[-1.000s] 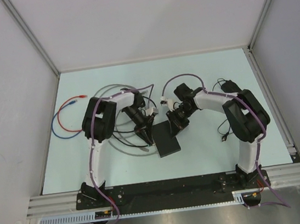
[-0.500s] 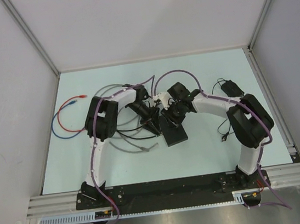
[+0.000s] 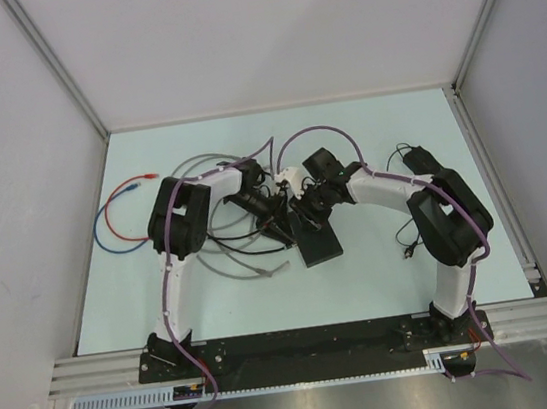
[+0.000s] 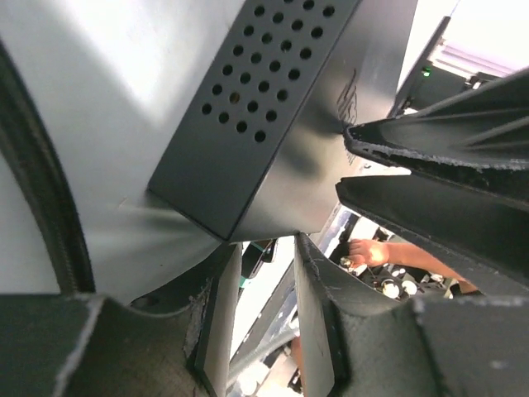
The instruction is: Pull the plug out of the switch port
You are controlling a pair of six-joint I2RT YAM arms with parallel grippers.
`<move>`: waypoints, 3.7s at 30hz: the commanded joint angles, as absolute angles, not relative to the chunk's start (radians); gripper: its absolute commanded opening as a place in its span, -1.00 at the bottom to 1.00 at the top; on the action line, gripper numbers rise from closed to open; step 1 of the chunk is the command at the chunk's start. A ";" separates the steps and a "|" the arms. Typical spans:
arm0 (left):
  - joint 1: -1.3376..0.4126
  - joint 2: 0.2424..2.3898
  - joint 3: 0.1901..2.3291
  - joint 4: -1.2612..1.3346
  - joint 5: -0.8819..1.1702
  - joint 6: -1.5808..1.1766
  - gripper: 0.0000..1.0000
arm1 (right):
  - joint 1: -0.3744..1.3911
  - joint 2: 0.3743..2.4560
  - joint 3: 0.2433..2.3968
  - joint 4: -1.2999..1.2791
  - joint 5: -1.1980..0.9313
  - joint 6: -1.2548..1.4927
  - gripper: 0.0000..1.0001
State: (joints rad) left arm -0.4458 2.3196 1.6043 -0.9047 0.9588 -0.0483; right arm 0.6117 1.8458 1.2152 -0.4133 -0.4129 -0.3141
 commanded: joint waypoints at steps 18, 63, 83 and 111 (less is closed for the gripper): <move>-0.532 2.326 1.433 -0.752 0.661 0.130 -0.29 | 0.620 1.944 1.177 -0.465 -0.437 -0.247 -0.37; -0.324 1.999 1.513 -1.098 0.191 0.330 -1.00 | 0.644 1.830 1.031 -0.370 -0.311 -0.213 -0.50; -0.089 1.905 1.672 -1.290 0.421 0.454 0.17 | 0.594 1.683 1.057 -0.341 -0.299 -0.187 0.04; -0.196 1.668 1.585 -0.698 -0.047 0.022 0.99 | 0.354 1.654 1.405 -0.640 0.158 0.097 0.99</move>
